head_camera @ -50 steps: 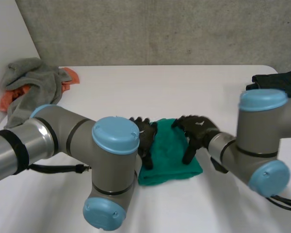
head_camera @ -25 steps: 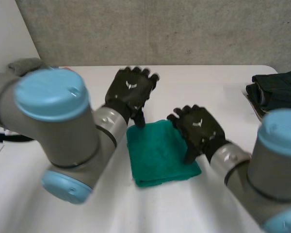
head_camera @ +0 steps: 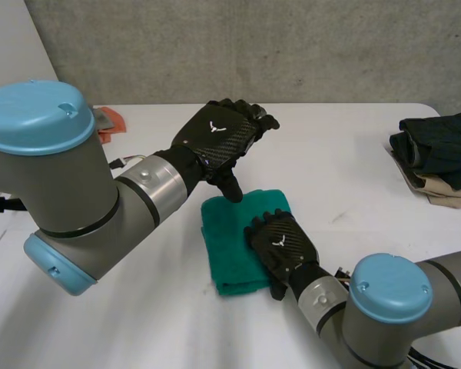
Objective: Fold the laundry.
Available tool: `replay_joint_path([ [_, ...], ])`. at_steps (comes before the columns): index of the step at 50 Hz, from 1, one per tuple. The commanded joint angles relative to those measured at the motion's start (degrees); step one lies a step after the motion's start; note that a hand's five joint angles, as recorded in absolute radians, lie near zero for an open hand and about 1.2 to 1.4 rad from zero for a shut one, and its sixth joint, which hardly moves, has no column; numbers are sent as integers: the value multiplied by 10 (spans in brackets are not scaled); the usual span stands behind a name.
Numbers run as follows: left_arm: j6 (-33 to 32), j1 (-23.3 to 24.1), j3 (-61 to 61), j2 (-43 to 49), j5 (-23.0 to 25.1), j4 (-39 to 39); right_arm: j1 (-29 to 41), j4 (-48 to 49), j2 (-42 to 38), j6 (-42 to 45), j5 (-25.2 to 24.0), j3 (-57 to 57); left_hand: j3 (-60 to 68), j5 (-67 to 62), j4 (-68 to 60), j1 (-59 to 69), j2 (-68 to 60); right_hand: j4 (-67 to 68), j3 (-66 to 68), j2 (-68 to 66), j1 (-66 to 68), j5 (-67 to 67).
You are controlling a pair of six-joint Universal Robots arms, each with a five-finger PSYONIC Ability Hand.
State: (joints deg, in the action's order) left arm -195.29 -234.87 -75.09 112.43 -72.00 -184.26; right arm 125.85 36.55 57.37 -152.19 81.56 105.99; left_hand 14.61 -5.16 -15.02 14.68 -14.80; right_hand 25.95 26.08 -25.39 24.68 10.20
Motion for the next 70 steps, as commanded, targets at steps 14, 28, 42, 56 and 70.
replay_joint_path([
  [14, -1, -1, -16, -8, 0, 0, 4, -9, -38, -10, 2, -93, 37, -31, -33, 36, -35, -39, -40, 33, -26, 18],
  [28, 0, -1, -18, -9, 1, 0, 0, -38, -70, -12, -2, -148, 37, -31, -33, 36, -35, 535, 533, -540, 547, 592],
  [42, 0, -5, -12, -24, 1, -1, -70, -100, -23, -13, -31, -146, 37, -31, -33, 36, -35, 540, 539, -546, 553, 598],
  [56, 1, -7, -18, -26, 1, -2, -104, -191, -9, -6, -117, -113, 37, -31, -33, 36, -35, -37, -39, 32, -25, 20],
  [70, 1, -5, -21, -24, 2, -2, -97, -168, -23, -5, -111, -142, 37, -31, -33, 36, -35, 33, 32, -39, 46, 90],
])
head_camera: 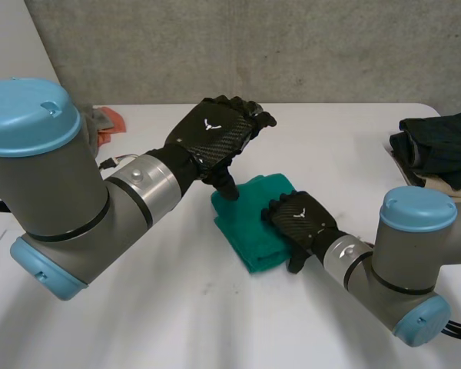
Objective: Fold the laundry.
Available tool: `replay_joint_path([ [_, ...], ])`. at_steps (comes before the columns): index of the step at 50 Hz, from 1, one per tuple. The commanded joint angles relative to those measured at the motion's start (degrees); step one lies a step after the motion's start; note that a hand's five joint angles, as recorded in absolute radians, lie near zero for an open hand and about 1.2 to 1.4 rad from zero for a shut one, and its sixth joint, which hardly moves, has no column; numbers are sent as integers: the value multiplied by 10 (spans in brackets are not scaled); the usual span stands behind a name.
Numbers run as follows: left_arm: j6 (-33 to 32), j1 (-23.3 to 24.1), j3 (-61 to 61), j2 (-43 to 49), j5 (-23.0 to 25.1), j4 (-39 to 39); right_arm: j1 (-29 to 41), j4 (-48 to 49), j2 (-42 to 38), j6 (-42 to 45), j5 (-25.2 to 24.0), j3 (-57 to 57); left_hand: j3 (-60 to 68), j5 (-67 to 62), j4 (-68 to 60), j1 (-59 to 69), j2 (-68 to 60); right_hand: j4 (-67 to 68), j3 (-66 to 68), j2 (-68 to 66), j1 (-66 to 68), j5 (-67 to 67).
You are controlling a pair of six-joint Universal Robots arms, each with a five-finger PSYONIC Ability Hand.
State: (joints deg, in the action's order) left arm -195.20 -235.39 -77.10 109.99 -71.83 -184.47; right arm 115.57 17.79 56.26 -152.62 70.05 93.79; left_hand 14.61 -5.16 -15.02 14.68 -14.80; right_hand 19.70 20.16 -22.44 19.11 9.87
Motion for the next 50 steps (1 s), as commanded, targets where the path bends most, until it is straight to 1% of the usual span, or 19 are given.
replay_joint_path([
  [1, 0, -1, -2, 0, 0, 0, 7, 22, -14, 0, 4, -22, 37, -31, -33, 36, -35, 102, 98, -75, 108, 101],
  [4, 0, -1, -5, 0, 1, -1, 7, 22, -24, 0, 5, -34, 37, -31, -33, 36, -35, 122, 118, -95, 128, 121],
  [10, 0, -2, -7, 0, 1, -1, 8, 22, -49, 6, 10, -56, 35, -30, -31, 34, -33, 122, 118, -95, 128, 121],
  [15, 0, -2, -13, 0, 2, -1, 8, 21, -55, 12, 10, -64, 35, -30, -31, 34, -33, 117, 113, -90, 123, 116],
  [24, -2, -2, -16, 0, 2, -1, 3, 13, -45, 10, 12, -53, 37, -31, -33, 36, -35, 69, 64, -41, 75, 67],
  [31, -1, -2, -15, 0, 3, -1, 1, 13, -12, 12, 3, -26, 37, -31, -33, 36, -35, 62, 57, -35, 68, 60],
  [36, 0, -1, -15, 0, 3, -1, 1, 15, -14, 13, 4, -26, 35, -30, -31, 34, -33, 62, 57, -35, 68, 60],
  [50, -1, -2, -16, 3, 3, -1, 7, 20, -61, 15, 10, -70, 37, -31, -33, 36, -35, 84, 79, -56, 90, 82],
])
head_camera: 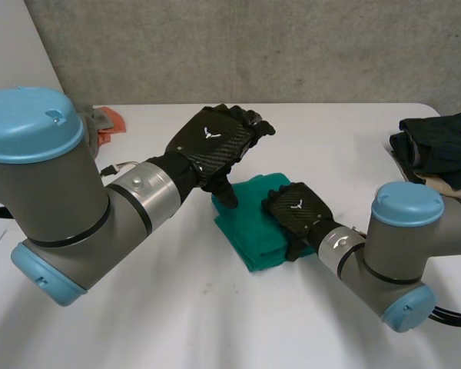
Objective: Fold the laundry.
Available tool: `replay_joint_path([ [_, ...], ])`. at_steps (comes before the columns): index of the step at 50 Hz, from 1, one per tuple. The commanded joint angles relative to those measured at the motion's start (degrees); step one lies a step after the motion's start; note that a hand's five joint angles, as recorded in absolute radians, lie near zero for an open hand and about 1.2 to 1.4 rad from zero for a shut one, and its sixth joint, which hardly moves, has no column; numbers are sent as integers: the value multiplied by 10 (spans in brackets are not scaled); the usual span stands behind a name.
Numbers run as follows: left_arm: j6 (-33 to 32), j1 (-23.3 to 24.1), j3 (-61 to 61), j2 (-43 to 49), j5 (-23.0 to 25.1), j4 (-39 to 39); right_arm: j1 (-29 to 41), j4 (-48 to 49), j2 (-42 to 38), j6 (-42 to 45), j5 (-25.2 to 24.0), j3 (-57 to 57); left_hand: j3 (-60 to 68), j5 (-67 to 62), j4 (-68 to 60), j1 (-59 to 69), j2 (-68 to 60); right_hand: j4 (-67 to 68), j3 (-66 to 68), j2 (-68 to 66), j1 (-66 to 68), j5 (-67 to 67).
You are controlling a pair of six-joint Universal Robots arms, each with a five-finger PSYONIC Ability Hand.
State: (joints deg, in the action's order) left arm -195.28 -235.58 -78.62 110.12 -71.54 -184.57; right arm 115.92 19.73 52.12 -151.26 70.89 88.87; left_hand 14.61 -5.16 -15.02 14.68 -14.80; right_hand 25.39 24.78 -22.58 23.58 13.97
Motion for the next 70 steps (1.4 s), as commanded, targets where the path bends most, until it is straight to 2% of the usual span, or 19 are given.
replay_joint_path([
  [1, 0, -1, 0, 2, 0, 0, 4, 0, -20, 1, 1, -23, 37, -31, -33, 36, -35, 32, 38, -60, 50, 46],
  [7, -1, -1, 0, 2, 0, 0, 5, 1, -28, 1, 1, -45, 37, -31, -33, 36, -35, 197, 203, -225, 215, 211],
  [15, 1, -6, -1, 1, 0, 1, 5, 2, -53, -2, 1, -83, 37, -31, -33, 36, -35, 546, 552, -574, 564, 560],
  [23, 0, -15, 1, -3, 0, 0, 4, 5, -57, -11, 18, -145, 37, -31, -33, 36, -35, 546, 552, -574, 564, 560],
  [32, 1, -23, 8, -12, 0, -1, -14, 7, -10, -17, 21, -231, 37, -31, -33, 36, -35, 546, 552, -574, 564, 560],
  [38, 1, -23, 16, -13, -1, -1, -81, 48, 23, -88, 38, -311, 37, -31, -33, 36, -35, 546, 552, -574, 564, 560],
  [44, 1, -22, 16, -16, -1, -1, -161, 80, 21, -107, 64, -366, 37, -31, -33, 36, -35, 546, 552, -574, 564, 560],
  [51, 1, -19, 16, -16, -1, -1, -268, 91, -33, -110, 60, -423, 37, -31, -33, 36, -35, 546, 552, -574, 564, 560],
  [62, 0, -16, 8, -4, -2, -1, -394, 116, -200, -95, 20, -427, 37, -31, -33, 36, -35, 546, 552, -574, 564, 560],
  [70, 1, -12, 7, 5, -3, 0, -424, 126, -209, -47, -31, -368, 37, -31, -33, 36, -35, 546, 552, -574, 564, 560],
])
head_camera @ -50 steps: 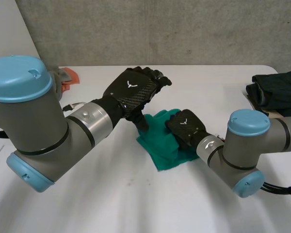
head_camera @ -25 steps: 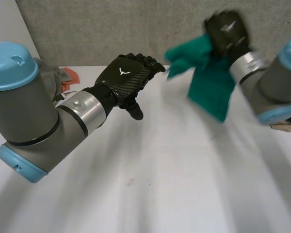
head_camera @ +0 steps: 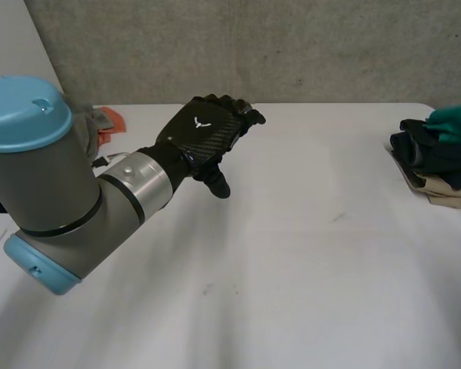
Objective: Fold the laundry.
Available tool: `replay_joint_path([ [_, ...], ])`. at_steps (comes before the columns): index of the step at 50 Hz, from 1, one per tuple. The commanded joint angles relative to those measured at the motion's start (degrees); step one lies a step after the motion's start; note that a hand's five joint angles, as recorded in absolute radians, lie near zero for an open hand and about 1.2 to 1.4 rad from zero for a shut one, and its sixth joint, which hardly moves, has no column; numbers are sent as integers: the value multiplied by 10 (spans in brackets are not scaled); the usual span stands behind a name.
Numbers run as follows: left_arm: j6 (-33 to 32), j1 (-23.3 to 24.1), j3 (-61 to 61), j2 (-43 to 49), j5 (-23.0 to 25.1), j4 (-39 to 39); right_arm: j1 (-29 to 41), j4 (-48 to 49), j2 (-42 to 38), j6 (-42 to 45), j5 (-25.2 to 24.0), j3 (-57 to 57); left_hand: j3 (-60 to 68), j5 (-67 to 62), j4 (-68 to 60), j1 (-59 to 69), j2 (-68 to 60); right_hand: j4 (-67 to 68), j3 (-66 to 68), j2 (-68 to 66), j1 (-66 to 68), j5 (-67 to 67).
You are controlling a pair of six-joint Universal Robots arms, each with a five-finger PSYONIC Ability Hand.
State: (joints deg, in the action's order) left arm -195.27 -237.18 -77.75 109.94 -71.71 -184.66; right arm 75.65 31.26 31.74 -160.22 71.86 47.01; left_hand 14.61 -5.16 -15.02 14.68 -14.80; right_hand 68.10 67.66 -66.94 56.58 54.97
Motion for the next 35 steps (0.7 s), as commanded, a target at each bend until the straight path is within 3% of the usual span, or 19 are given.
replay_joint_path([
  [1, 0, 6, -1, 8, -1, 0, -22, 13, -4, 49, -45, 55, 37, -31, -33, 36, -35, 119, 123, -131, 234, 150],
  [5, 0, 8, -2, 7, -2, 0, -23, 16, 12, 69, -64, 80, 37, -31, -33, 36, -35, 119, 123, -131, 234, 150],
  [8, 0, 8, -3, 5, -2, 1, -23, 10, 33, 70, -66, 99, 37, -31, -33, 36, -35, -237, -233, 226, -122, -206],
  [9, 0, 8, -4, 5, -2, 1, -22, 7, 49, 70, -62, 113, 37, -31, -33, 36, -35, -494, -489, 482, -378, -462],
  [10, 0, 8, -5, 3, -2, 1, -22, 6, 60, 69, -61, 120, 37, -31, -33, 36, -35, -581, -577, 569, -466, -550],
  [18, 0, 13, -6, -6, -1, 1, -66, -25, 219, 61, -64, 246, 37, -31, -33, 36, -35, -581, -577, 569, -466, -550],
  [22, 1, 15, -6, -21, -1, 1, -102, -114, 287, 62, -66, 280, 37, -31, -33, 36, -35, -581, -577, 569, -466, -550],
  [27, 1, 13, -7, -33, -2, 1, -158, -273, 308, 70, -53, 250, 32, -26, -28, 31, -30, -581, -577, 569, -466, -550],
  [31, 1, 10, -7, -45, -3, 0, -206, -368, 307, 84, -9, 172, 28, -23, -24, 28, -26, -581, -577, 569, -466, -550],
  [35, 1, -2, 1, -61, -8, -9, -206, -342, 314, 119, 58, 102, 30, -25, -26, 29, -28, -581, -577, 569, -466, -550],
])
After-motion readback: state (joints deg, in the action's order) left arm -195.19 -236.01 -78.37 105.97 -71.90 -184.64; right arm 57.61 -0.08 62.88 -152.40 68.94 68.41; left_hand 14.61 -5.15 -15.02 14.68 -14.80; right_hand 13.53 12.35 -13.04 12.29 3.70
